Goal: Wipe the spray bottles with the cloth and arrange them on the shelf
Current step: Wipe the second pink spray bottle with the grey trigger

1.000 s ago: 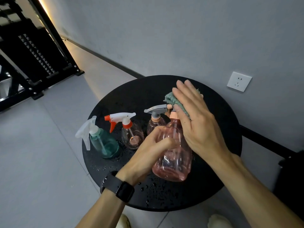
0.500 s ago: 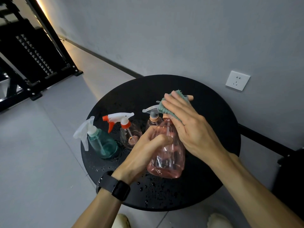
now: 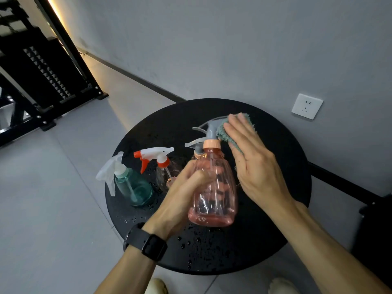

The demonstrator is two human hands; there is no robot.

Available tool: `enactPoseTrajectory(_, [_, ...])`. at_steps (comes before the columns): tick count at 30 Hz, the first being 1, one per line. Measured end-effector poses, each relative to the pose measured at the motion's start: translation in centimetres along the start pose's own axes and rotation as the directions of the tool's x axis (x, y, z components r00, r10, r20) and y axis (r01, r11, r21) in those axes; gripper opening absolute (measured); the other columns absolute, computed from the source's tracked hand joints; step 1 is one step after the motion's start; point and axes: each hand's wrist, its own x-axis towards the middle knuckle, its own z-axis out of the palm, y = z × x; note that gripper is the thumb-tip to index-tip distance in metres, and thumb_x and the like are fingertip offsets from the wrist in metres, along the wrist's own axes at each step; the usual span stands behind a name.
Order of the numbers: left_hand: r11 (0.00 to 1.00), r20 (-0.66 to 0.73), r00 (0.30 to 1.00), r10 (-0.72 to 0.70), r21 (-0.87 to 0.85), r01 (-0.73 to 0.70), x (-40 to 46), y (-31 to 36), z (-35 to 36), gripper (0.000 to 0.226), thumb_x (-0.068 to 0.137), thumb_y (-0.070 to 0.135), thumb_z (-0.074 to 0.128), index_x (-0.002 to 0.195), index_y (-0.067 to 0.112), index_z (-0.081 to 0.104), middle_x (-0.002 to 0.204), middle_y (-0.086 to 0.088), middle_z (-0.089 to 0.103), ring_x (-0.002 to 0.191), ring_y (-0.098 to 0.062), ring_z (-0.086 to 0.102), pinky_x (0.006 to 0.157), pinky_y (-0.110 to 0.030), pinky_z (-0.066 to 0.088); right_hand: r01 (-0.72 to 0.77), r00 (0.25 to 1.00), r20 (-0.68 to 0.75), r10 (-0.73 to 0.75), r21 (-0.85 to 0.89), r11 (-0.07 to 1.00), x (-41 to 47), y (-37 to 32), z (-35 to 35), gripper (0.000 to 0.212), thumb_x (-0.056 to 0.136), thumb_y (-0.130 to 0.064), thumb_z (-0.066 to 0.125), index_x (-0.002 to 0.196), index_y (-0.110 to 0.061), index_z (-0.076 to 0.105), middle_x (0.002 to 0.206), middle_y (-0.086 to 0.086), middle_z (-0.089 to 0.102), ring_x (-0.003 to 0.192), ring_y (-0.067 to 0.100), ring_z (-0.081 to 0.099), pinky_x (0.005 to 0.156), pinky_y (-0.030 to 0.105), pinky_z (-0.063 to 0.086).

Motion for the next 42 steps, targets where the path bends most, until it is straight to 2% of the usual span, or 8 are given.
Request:
enactPoseTrajectory(5, [0.996,-0.019,1.000,0.007,-0.085,-0.008,0.3,0.2,-0.7,0.062,0.061,0.041,0.073,0.116,0.017,0.060,0.108,-0.010,0.070,0.095,-0.029,0.070,0.088,-0.055,0.053,-0.015,1.000,0.020,0.014,0.037,0.999,-0.4,-0.4,0.7,0.043,0.099,-0.003,0.048,0.141,-0.003,0.044,0.152,0.003,0.037,0.145,0.014,0.027,0.118,0.022,0.021])
enactPoseTrajectory(12, [0.999,0.039,0.999,0.034,0.032,-0.035,0.1,0.0,-0.3,0.056,0.064,0.040,0.068,0.113,0.016,0.057,0.098,-0.002,0.069,0.088,-0.020,0.071,0.076,-0.037,0.055,-0.041,0.995,-0.085,0.046,0.063,0.997,0.0,-0.9,0.5,0.043,0.098,-0.002,0.049,0.141,0.000,0.044,0.151,0.005,0.036,0.144,0.015,0.029,0.116,0.020,0.025])
enactPoseTrajectory(18, [0.998,-0.046,0.997,0.062,0.001,-0.062,0.2,0.0,-0.6,0.062,0.062,0.042,0.069,0.115,0.014,0.056,0.101,-0.005,0.069,0.089,-0.022,0.070,0.082,-0.046,0.055,-0.014,1.000,-0.021,0.015,0.060,0.998,-0.3,-0.7,0.7,0.043,0.098,-0.003,0.048,0.141,-0.002,0.044,0.151,0.003,0.037,0.144,0.015,0.029,0.117,0.024,0.026])
enactPoseTrajectory(22, [0.986,-0.084,0.992,0.097,0.141,-0.084,0.3,0.0,-1.1,0.054,0.067,0.036,0.071,0.116,0.021,0.055,0.101,-0.002,0.072,0.092,-0.026,0.072,0.082,-0.044,0.059,-0.050,0.998,-0.044,0.054,0.081,0.995,-0.4,-0.7,0.6,0.043,0.098,-0.001,0.048,0.140,-0.002,0.045,0.149,0.004,0.040,0.143,0.015,0.032,0.115,0.018,0.026])
enactPoseTrajectory(26, [0.926,-0.084,0.985,0.153,0.361,-0.113,0.2,-0.3,-1.2,0.053,0.064,0.040,0.072,0.112,0.033,0.052,0.100,0.007,0.071,0.086,-0.013,0.072,0.076,-0.027,0.059,-0.054,0.969,-0.239,0.066,0.058,0.997,0.4,-1.2,-0.3,0.040,0.098,-0.001,0.048,0.137,0.002,0.048,0.145,0.004,0.040,0.140,0.020,0.036,0.113,0.014,0.025])
enactPoseTrajectory(29, [0.881,-0.081,0.983,0.167,0.460,-0.112,0.2,-0.6,-1.0,0.056,0.065,0.034,0.076,0.113,0.038,0.048,0.100,0.016,0.068,0.085,-0.006,0.070,0.074,-0.023,0.056,-0.025,0.964,-0.265,0.034,0.037,0.999,0.9,-1.5,-0.9,0.038,0.098,-0.002,0.048,0.135,0.005,0.051,0.144,0.007,0.043,0.138,0.020,0.038,0.113,0.012,0.024])
enactPoseTrajectory(35, [0.784,-0.085,0.958,0.274,0.597,-0.171,0.5,-1.3,-0.8,0.068,0.064,0.027,0.080,0.120,0.044,0.045,0.105,0.010,0.067,0.088,-0.012,0.070,0.080,-0.043,0.058,0.139,0.990,0.022,-0.139,0.011,0.990,0.7,-2.6,-0.9,0.042,0.095,0.006,0.050,0.137,0.002,0.049,0.148,0.013,0.044,0.144,0.022,0.031,0.118,0.023,0.023])
enactPoseTrajectory(42, [0.597,-0.087,0.887,0.453,0.769,-0.229,0.5,-1.5,-1.9,0.072,0.061,0.037,0.080,0.122,0.045,0.042,0.115,0.020,0.057,0.102,-0.004,0.061,0.083,-0.033,0.055,0.132,0.976,0.165,-0.139,0.051,0.990,0.6,-2.7,-0.9,0.038,0.099,-0.004,0.047,0.136,-0.002,0.053,0.146,0.005,0.047,0.144,0.011,0.029,0.117,0.023,0.025])
